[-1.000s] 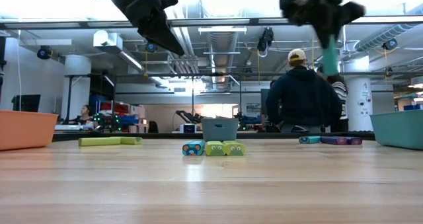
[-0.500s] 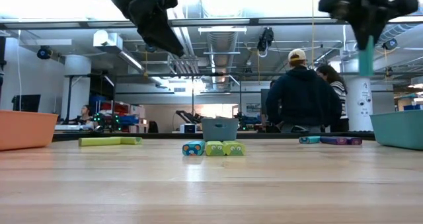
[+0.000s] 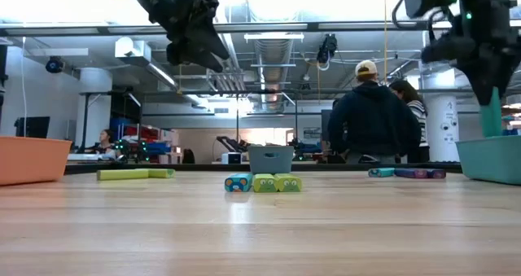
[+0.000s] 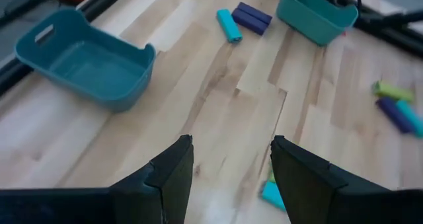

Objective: Sort blocks
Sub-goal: Put the blue block into the light blue bin, then adjust the light blue bin on the table

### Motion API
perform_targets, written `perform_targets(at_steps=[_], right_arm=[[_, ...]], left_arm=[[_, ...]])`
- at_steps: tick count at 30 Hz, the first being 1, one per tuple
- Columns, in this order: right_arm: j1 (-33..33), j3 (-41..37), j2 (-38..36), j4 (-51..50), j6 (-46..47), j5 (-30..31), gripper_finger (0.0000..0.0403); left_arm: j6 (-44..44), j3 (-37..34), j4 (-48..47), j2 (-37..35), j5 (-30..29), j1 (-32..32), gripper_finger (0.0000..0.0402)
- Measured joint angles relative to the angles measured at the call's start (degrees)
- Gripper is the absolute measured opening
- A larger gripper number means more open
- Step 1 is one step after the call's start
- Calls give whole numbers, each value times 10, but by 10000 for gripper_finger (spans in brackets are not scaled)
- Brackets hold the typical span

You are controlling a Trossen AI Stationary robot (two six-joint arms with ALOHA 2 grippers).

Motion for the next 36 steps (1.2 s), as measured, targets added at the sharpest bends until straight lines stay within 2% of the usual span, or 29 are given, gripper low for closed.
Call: perform_targets(at_steps=[3, 9, 13, 22, 28, 36], right_arm=[[0, -21, 3, 10, -14, 0, 51], [0, -35, 2, 34, -36, 2, 108], [0, -36, 2, 35, -54, 14, 117], [0, -9, -6, 50, -91, 36, 57], [0, 33, -7, 113, -137, 42, 15], [0, 36, 18, 223, -192, 22, 12]], left_arm=[[-40, 1, -1, 0, 0, 0, 180], [-89, 29, -5, 0, 0, 0, 180], [-115, 49, -25, 0, 0, 0, 180], [-201, 103, -137, 0, 0, -7, 180], [-256, 128, -233, 0, 0, -55, 180], [-349, 128, -264, 0, -17, -144, 180]])
